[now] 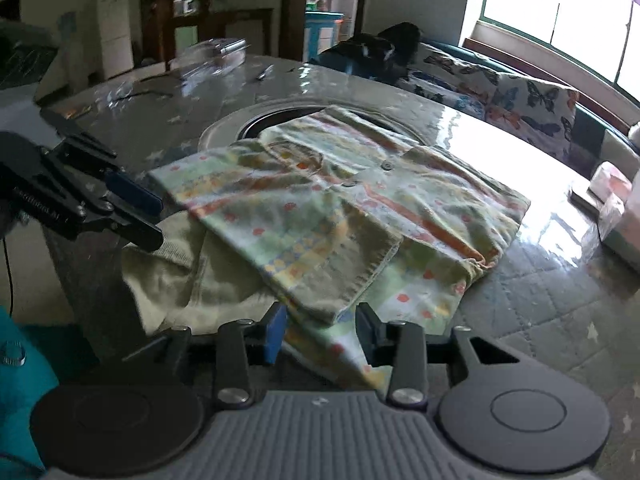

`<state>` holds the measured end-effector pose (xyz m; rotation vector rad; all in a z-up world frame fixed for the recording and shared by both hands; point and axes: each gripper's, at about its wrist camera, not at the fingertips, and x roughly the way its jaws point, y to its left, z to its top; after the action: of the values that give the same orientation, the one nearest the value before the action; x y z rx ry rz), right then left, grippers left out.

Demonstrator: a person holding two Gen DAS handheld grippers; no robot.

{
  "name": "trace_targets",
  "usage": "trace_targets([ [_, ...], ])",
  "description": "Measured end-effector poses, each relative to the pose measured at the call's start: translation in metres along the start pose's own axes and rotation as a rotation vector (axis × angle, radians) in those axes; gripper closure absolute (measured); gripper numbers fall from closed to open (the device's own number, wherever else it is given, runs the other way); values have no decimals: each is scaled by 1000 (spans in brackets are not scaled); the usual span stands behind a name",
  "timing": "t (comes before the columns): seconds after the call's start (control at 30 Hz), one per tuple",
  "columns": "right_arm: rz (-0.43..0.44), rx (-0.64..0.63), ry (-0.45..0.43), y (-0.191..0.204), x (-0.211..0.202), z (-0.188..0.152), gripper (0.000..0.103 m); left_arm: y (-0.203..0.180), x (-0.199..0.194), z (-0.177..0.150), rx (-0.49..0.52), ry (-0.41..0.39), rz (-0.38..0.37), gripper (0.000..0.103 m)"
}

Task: Fold clothes

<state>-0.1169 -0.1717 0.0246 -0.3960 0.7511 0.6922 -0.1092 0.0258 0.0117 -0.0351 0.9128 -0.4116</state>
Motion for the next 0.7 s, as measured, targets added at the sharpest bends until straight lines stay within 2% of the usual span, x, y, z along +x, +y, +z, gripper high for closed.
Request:
trace_targets([
  [0.23,-2,-61,13,6,-4,-5,60,-4,1,-4,-25,38,-43,58],
  [0.3,3,-75,17,8,-4,-7,59,-1,5,-3,-45,49,-52,69],
  [0.4,7,-105,21,11,-5,-10,52,-1,9,-2,-59,63,-78,83],
  [0.43,9,-118,22,13,-4,-11,50,-1,8,-2,-59,61,-82,85],
  [0.5,14,-139,24,16,-3,-12,50,0,3,2,-53,42,-92,91],
  [0.57,30,-154,19,19,-1,-14,49,1,-2,9,-55,14,-98,92],
  [0.63,32,-172,11,22,0,-14,41,4,-7,18,-62,-24,-109,93],
  [0.7,24,-191,-7,25,2,-12,41,8,-9,28,-75,-54,-121,93],
])
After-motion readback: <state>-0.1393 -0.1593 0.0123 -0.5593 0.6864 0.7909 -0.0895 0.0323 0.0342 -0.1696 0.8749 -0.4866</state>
